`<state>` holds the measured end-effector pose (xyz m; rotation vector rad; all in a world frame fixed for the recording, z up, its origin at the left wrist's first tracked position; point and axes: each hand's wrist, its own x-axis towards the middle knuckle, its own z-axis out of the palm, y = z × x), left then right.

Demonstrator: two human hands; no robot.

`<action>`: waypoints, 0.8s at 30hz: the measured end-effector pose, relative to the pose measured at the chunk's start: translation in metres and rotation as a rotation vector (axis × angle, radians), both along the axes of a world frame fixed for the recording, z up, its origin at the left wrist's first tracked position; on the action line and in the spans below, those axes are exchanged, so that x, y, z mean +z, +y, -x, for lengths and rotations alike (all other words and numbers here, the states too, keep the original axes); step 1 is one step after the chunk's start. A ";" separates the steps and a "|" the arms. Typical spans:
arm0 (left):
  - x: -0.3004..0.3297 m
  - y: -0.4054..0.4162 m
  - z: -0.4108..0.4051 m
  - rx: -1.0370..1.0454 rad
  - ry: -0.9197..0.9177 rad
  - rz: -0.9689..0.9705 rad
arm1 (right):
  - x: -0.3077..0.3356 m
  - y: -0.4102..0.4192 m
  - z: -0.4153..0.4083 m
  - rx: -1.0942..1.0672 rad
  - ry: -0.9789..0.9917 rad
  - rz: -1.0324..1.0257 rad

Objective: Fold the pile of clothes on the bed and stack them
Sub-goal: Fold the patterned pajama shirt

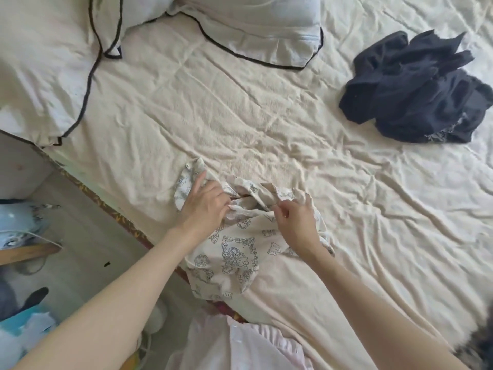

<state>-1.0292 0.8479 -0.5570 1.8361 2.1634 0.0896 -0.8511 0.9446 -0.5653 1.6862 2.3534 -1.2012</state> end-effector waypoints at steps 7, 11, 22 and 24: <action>0.071 -0.026 -0.045 -0.117 -0.322 -0.192 | 0.059 -0.026 0.014 -0.624 0.220 0.921; 0.103 -0.035 -0.052 -0.148 -0.366 -0.158 | 0.089 -0.030 0.012 -0.688 0.217 0.785; 0.242 -0.004 -0.010 0.225 -0.679 -0.299 | 0.269 0.021 0.019 -0.199 0.546 0.230; 0.279 0.012 0.005 0.204 -0.701 -0.350 | 0.311 0.029 0.025 -0.055 0.541 0.114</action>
